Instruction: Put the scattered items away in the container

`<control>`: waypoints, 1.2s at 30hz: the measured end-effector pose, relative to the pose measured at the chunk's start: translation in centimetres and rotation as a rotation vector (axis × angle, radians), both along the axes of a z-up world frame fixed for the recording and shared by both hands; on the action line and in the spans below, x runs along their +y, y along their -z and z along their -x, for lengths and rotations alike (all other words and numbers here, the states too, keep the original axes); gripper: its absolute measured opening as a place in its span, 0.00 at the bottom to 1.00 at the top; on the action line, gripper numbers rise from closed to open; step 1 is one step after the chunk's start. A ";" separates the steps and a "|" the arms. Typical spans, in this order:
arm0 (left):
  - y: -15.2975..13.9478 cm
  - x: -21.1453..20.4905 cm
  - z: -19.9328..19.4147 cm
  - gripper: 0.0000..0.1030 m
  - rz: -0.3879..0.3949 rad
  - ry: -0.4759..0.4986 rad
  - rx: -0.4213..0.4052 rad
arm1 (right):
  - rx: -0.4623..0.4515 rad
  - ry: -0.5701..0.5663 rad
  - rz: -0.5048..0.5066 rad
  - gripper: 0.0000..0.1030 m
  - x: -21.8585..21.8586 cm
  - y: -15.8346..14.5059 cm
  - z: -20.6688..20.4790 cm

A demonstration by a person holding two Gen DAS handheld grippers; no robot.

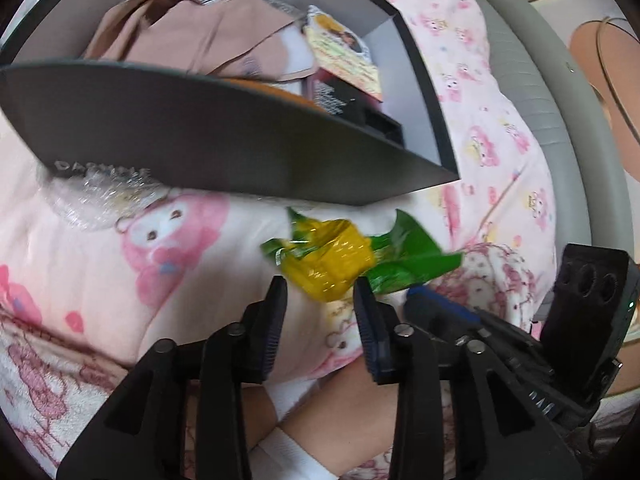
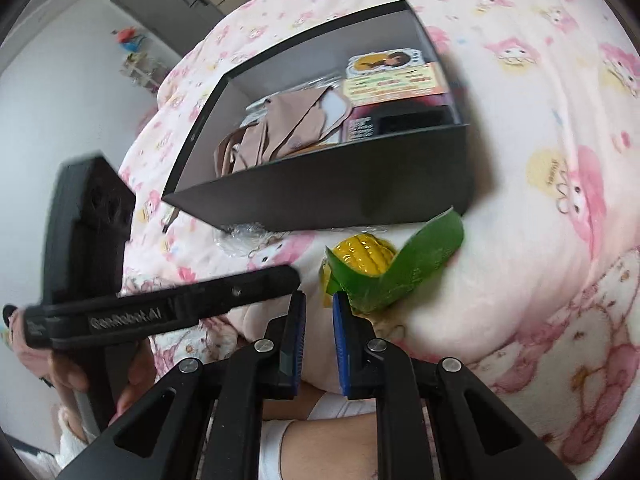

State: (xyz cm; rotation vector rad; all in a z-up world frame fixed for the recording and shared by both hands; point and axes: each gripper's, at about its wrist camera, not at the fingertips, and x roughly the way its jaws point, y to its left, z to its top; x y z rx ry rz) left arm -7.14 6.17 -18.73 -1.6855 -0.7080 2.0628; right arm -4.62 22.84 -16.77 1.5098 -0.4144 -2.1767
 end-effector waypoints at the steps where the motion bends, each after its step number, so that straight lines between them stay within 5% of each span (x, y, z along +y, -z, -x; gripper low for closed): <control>1: -0.1 -0.2 -0.1 0.37 0.005 -0.003 0.001 | 0.004 0.014 -0.002 0.12 0.2 -0.1 0.0; 8: -0.4 -1.4 0.2 0.48 0.030 -0.067 0.028 | -0.014 0.081 -0.012 0.12 1.5 0.2 -0.9; 12: -0.3 -2.0 0.3 0.57 -0.025 -0.080 0.030 | -0.036 0.090 -0.012 0.12 1.4 0.7 -1.2; 20: 2.0 -1.9 0.8 0.57 -0.060 -0.088 -0.037 | -0.059 0.118 -0.001 0.14 1.6 1.1 -0.4; 26: 2.6 -1.3 3.2 0.57 -0.038 -0.102 -0.031 | 0.095 0.181 -0.016 0.21 2.7 -1.9 0.8; 31: 3.4 -0.3 3.3 0.57 0.001 -0.072 -0.049 | 0.005 0.170 0.007 0.21 2.3 0.4 2.2; 36: 3.2 -1.3 2.0 0.57 -0.003 -0.079 -0.035 | 0.008 0.171 -0.014 0.21 2.6 0.4 0.2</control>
